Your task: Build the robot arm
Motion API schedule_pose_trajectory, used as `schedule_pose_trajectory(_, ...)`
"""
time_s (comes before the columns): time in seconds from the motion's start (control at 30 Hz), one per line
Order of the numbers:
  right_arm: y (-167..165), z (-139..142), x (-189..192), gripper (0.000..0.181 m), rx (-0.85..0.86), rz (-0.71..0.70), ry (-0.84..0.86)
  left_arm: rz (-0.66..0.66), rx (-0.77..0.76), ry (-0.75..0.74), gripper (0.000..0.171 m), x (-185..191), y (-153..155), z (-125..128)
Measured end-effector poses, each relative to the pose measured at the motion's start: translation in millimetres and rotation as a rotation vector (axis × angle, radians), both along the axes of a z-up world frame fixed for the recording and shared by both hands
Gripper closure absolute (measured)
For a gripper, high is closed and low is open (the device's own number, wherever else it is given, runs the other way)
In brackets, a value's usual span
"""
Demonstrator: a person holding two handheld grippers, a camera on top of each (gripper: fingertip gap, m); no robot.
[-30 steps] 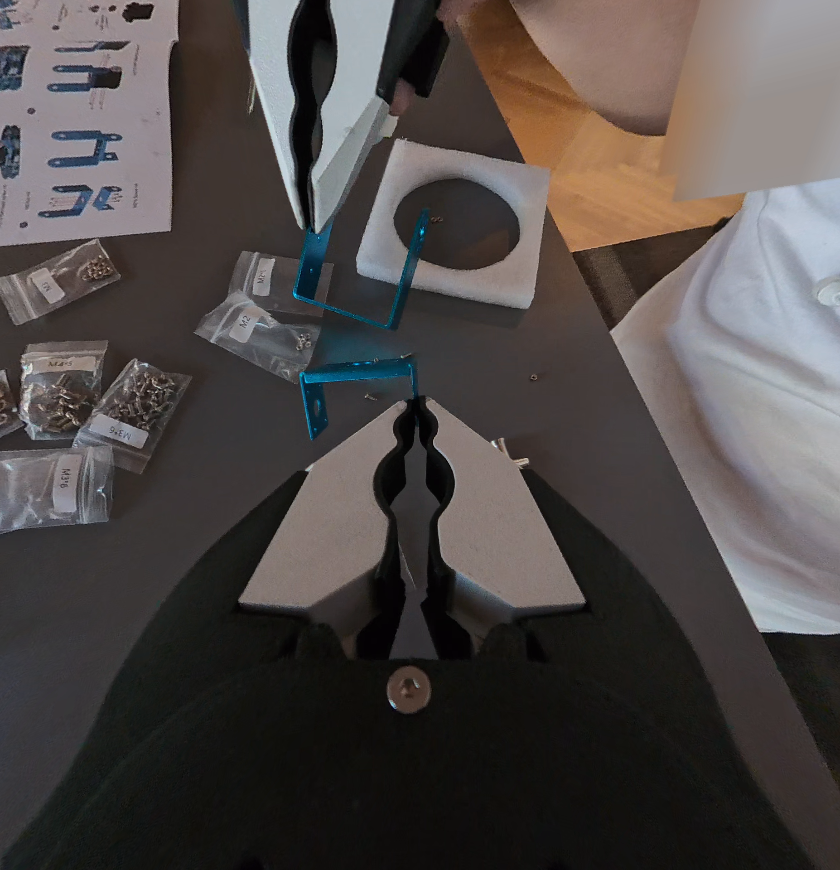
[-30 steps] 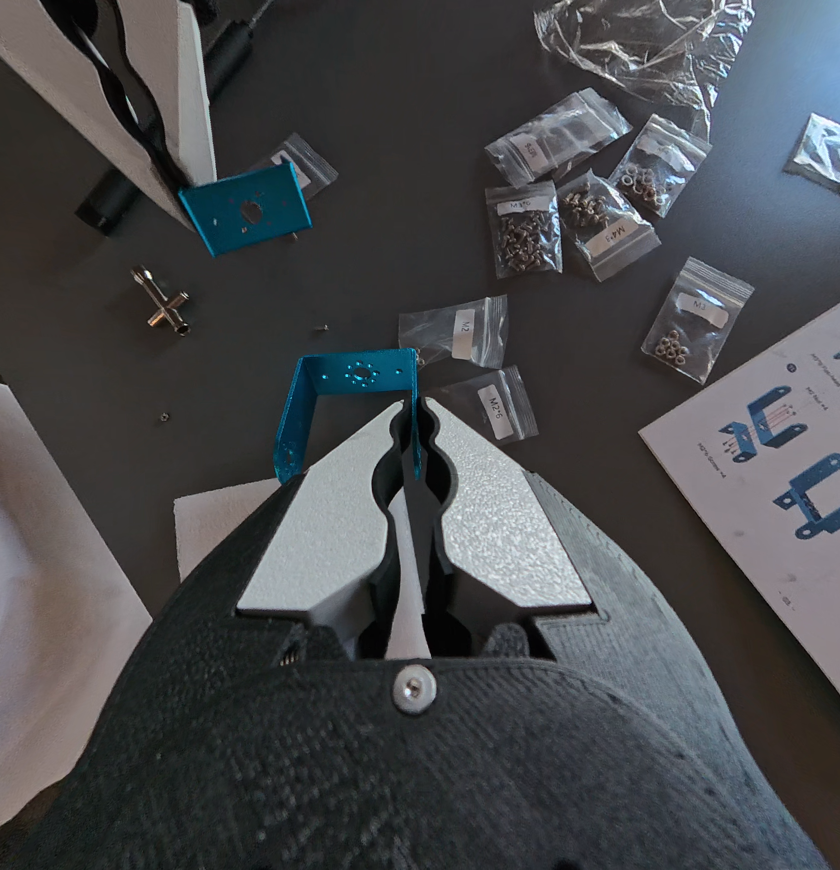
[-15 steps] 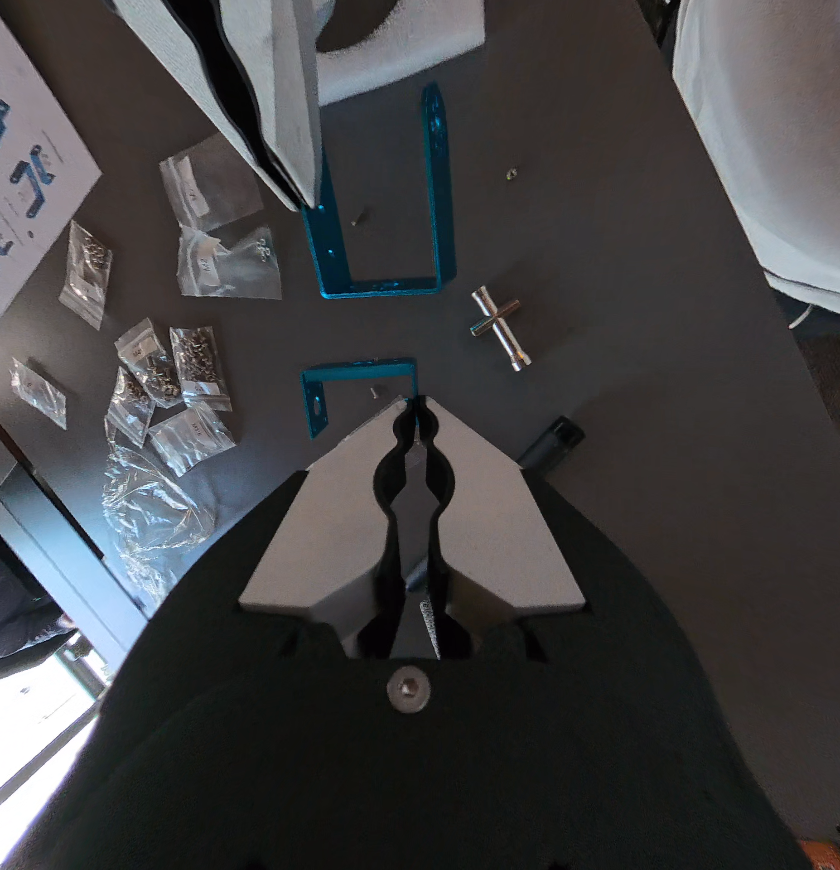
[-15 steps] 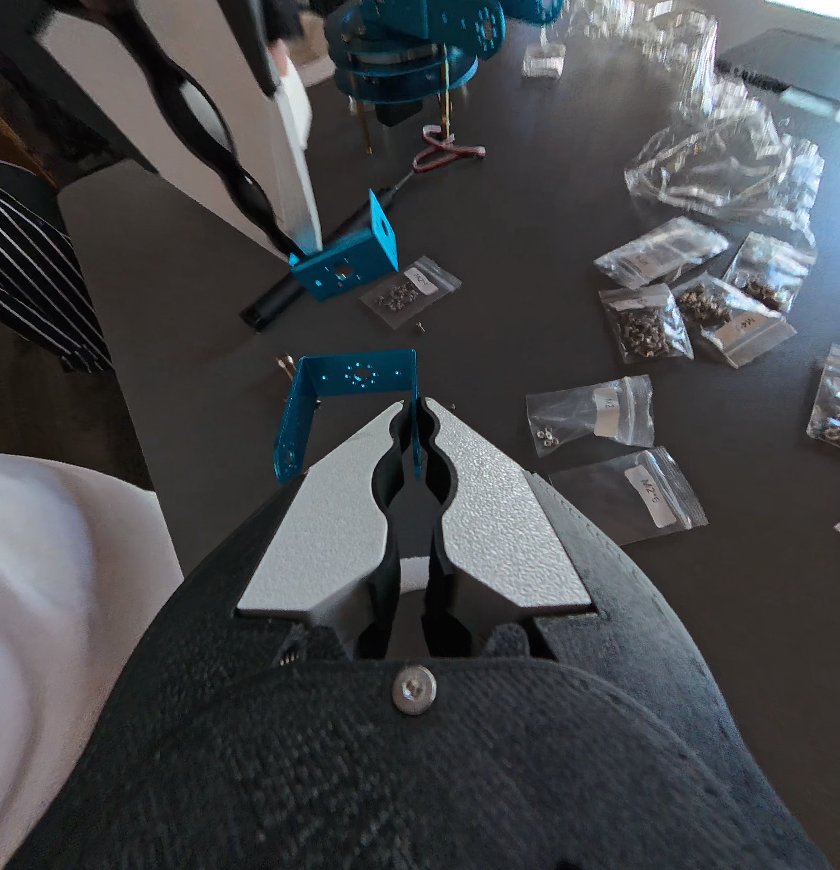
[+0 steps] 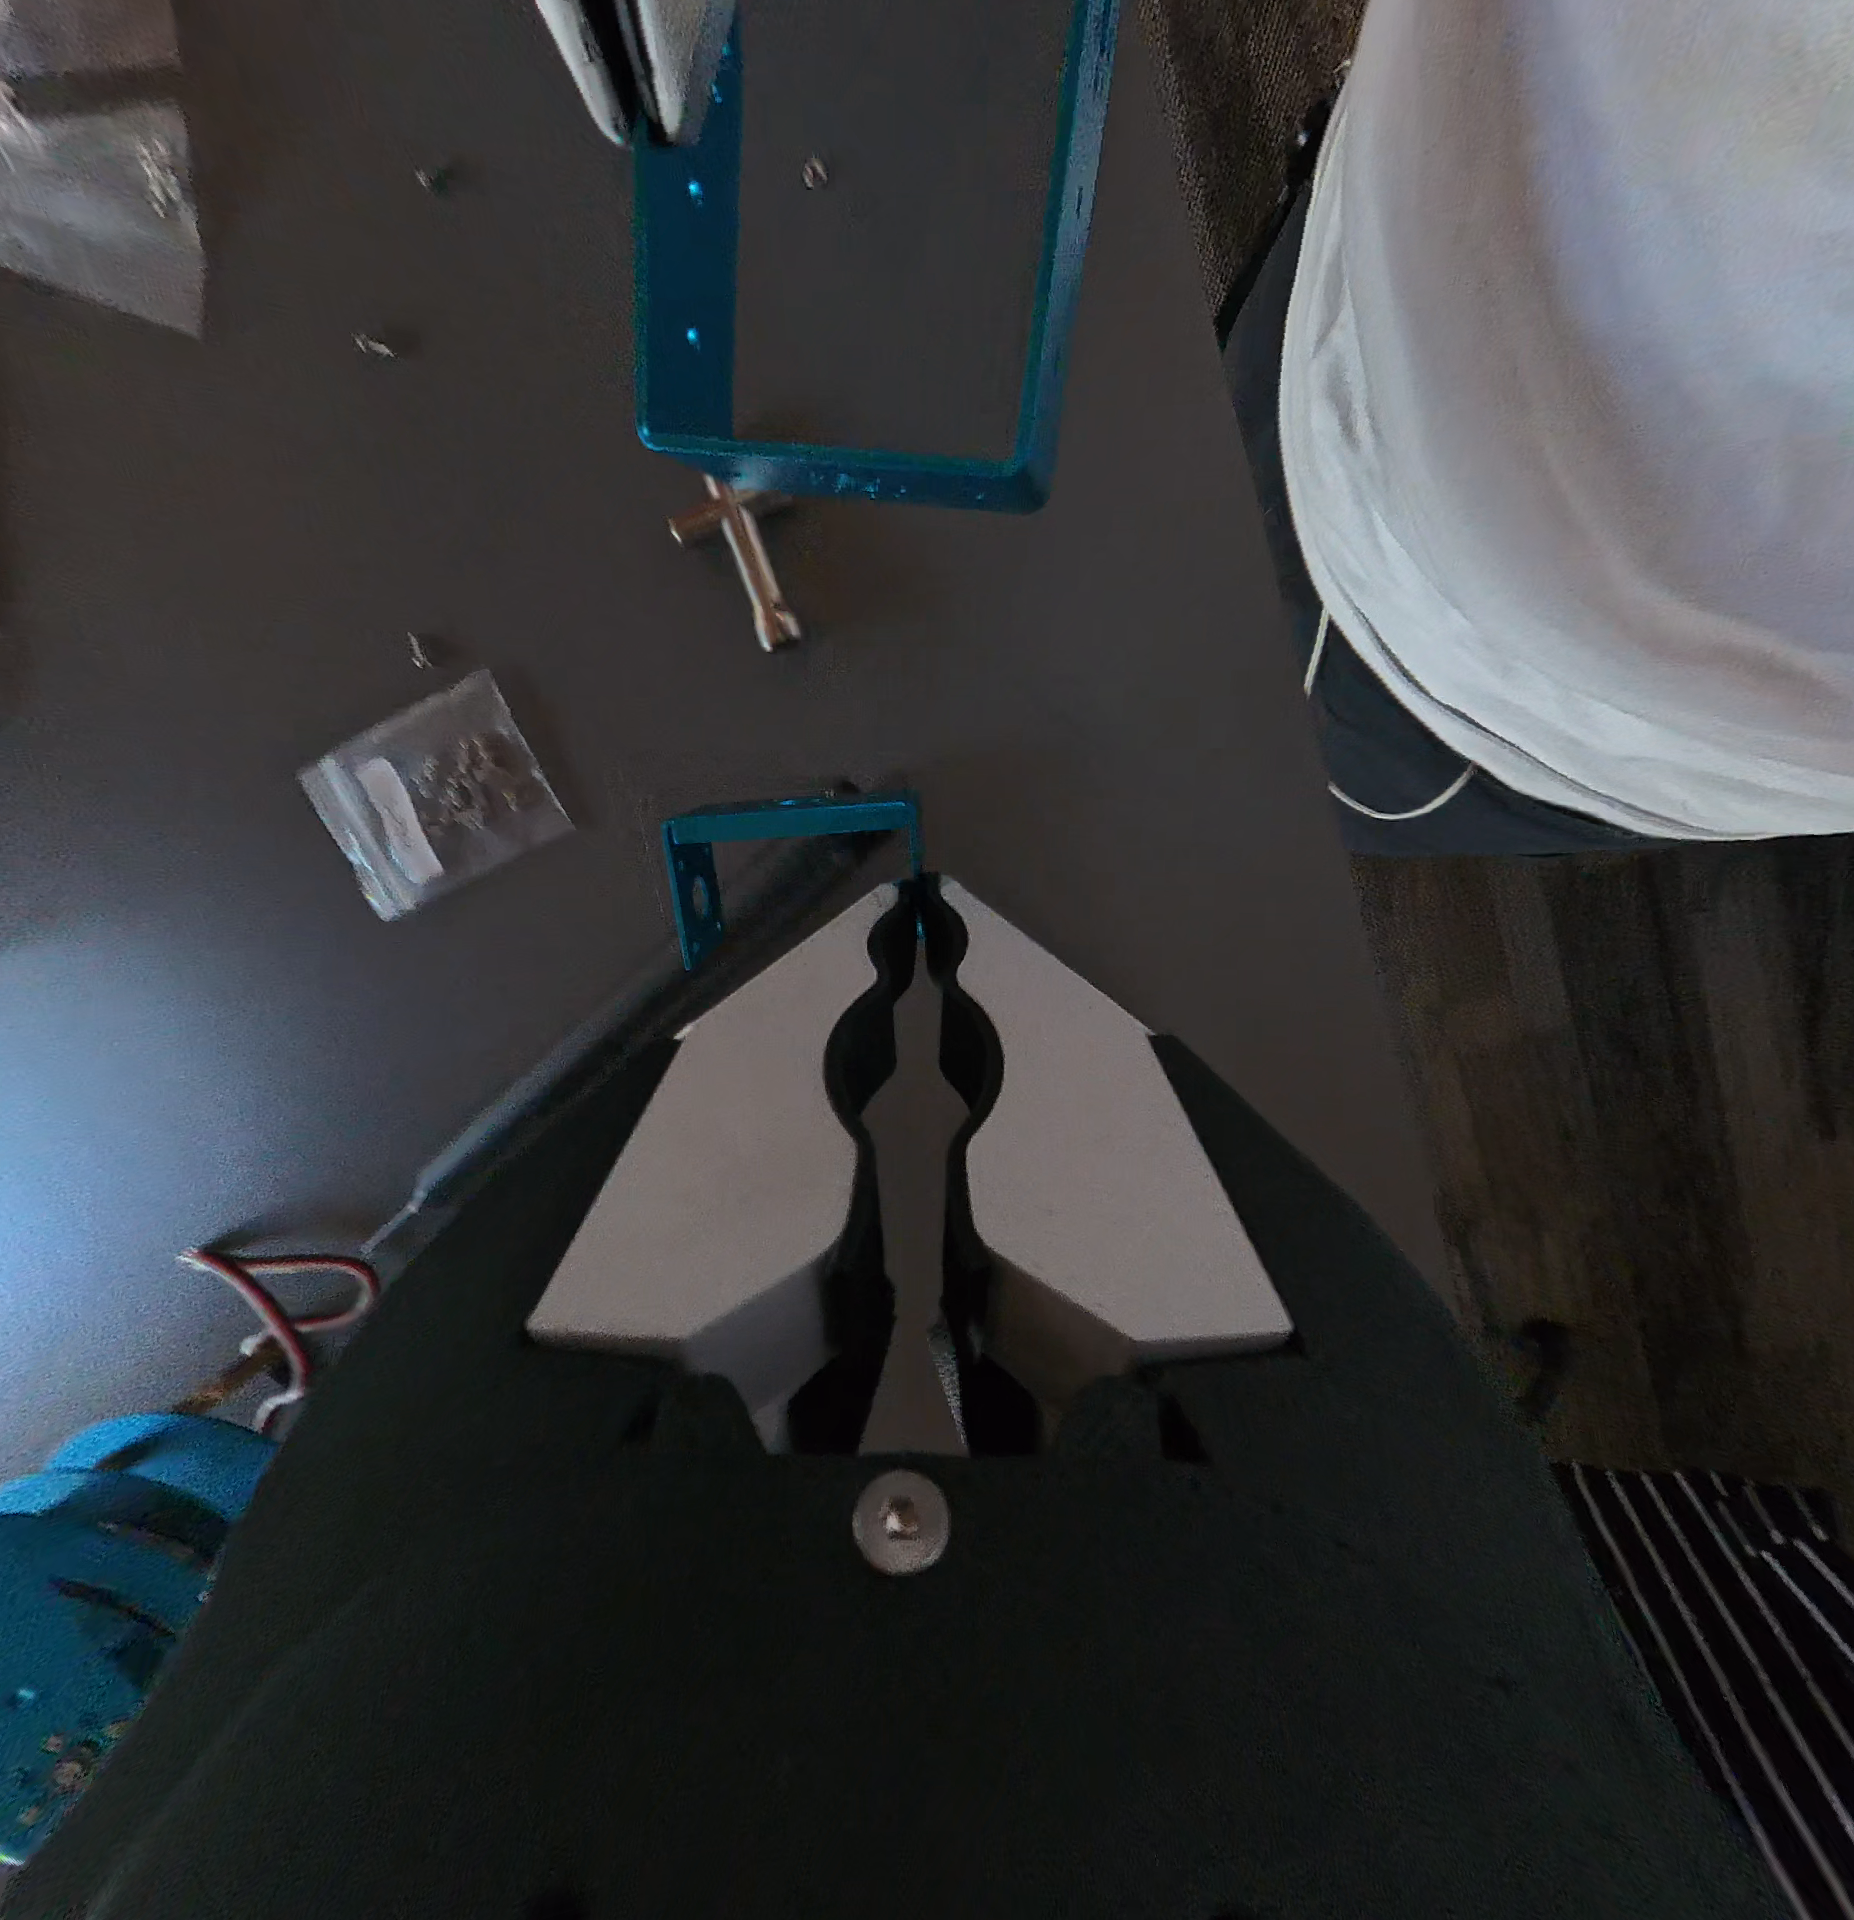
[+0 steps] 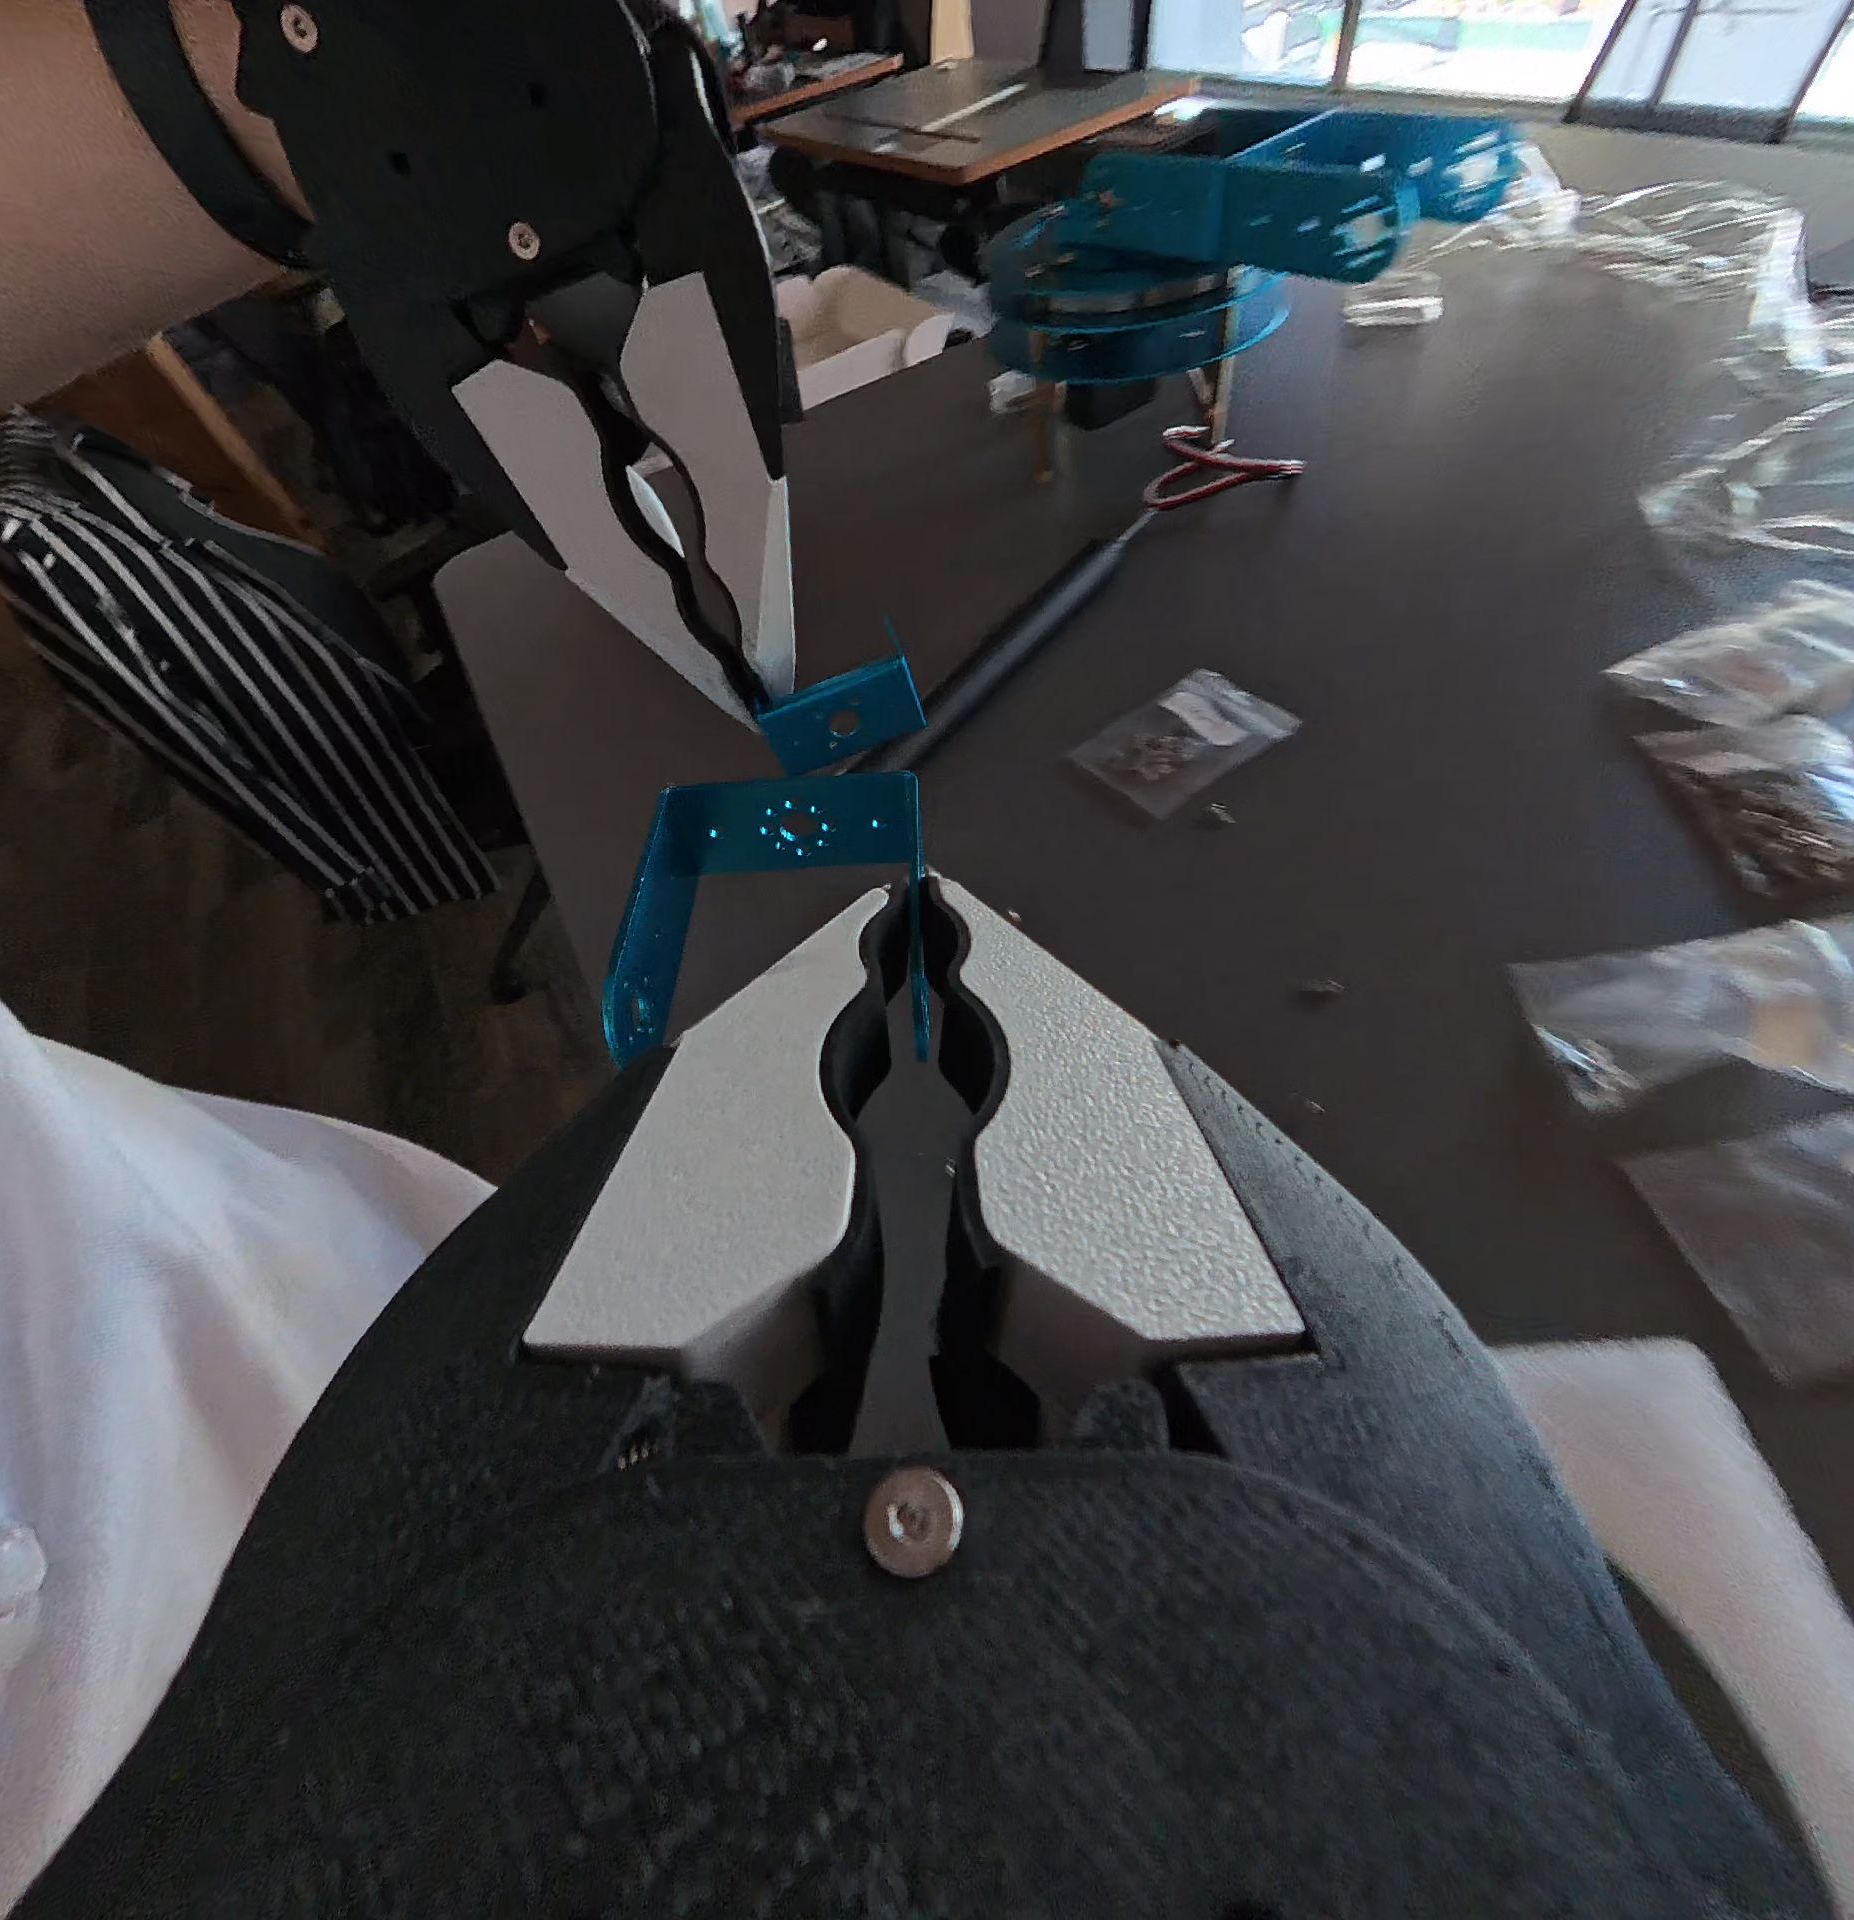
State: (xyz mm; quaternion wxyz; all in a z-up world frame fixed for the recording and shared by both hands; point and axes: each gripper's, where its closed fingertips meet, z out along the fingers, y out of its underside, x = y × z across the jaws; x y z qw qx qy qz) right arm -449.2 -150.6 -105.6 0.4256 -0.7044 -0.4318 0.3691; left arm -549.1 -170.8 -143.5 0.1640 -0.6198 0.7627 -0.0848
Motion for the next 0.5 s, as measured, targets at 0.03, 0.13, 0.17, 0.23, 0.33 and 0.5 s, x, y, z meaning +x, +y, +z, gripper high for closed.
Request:
schedule_pose_trajectory(0.03,-4,-4,-10,0.181,0.0,0.025,-0.014,0.017,-0.008,0.004,0.171,-7,-6,-3)
schedule_pose_trajectory(0.13,-12,-12,-39,0.181,0.014,0.092,-0.056,0.054,-0.039,0.016,0.171,-27,-23,-11)
schedule_pose_trajectory(0.17,-13,-13,-48,0.181,0.027,0.108,-0.066,0.063,-0.046,0.021,0.171,-33,-27,-13)
schedule_pose_trajectory(0.23,-15,-19,-66,0.181,0.041,0.133,-0.098,0.077,-0.053,0.034,0.171,-48,-34,-19)
schedule_pose_trajectory(0.33,-18,-27,-90,0.181,0.067,0.154,-0.15,0.083,-0.059,0.038,0.171,-67,-40,-24)
schedule_pose_trajectory(0.5,-22,-41,-120,0.181,0.062,0.154,-0.196,0.039,-0.053,0.011,0.171,-89,-42,-26)
